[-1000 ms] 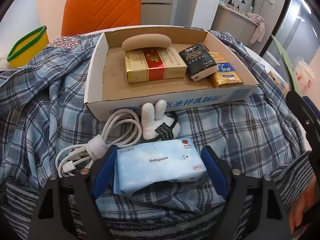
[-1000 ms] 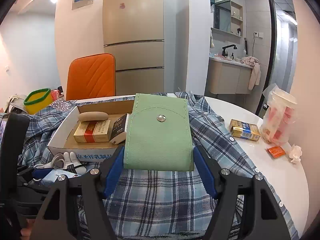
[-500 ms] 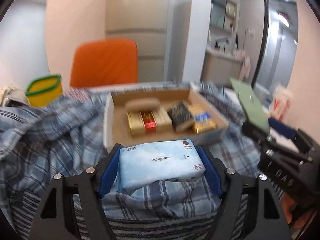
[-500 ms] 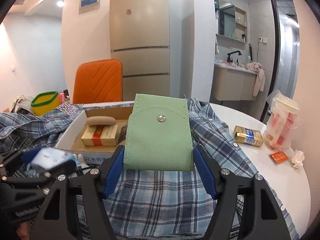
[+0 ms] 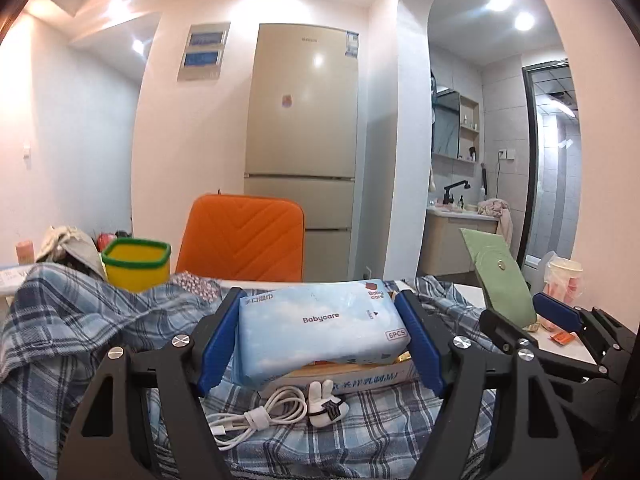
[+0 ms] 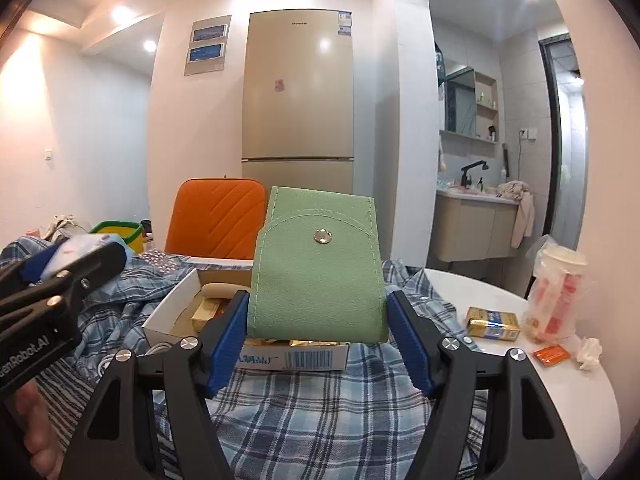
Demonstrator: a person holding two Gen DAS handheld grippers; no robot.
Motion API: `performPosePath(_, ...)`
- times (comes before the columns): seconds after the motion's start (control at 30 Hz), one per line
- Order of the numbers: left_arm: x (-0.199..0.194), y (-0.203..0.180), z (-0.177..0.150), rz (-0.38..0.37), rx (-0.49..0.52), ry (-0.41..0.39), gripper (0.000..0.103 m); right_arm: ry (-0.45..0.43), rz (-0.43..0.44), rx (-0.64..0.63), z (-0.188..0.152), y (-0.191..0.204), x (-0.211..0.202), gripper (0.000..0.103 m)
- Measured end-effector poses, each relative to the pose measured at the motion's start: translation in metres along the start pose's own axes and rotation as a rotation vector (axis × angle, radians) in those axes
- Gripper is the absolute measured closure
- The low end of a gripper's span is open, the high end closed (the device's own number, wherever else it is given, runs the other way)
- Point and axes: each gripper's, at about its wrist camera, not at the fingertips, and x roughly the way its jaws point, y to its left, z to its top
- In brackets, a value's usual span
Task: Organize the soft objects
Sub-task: 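Lift the pouch and wipes pack and carry them over the box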
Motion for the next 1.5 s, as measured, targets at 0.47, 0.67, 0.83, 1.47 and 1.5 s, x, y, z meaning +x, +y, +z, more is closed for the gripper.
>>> performPosePath(0.47,-0.040,-0.003,0.016,0.063,0.020,-0.202,0.029,-0.158,-0.007,0.008,0.018,-0.002,-0.029,0.032)
performPosePath(0.67,-0.034,-0.001,0.030,0.062,0.025,-0.259,0.029,-0.260,-0.018,-0.025,0.045,0.006,-0.027,0.032)
performPosePath(0.83,-0.012,0.002,0.036,0.056,0.016,-0.280,0.029,-0.344,-0.049,-0.010,0.058,0.003,-0.018,0.032)
performPosePath(1.47,0.065,0.013,0.015,0.046,-0.007,-0.145,0.029,-0.192,-0.008,0.025,0.036,-0.004,0.067,0.032)
performPosePath(1.5,0.067,0.011,0.014,0.052,0.004,-0.140,0.029,-0.180,0.003,0.028,0.036,-0.005,0.070,0.032)
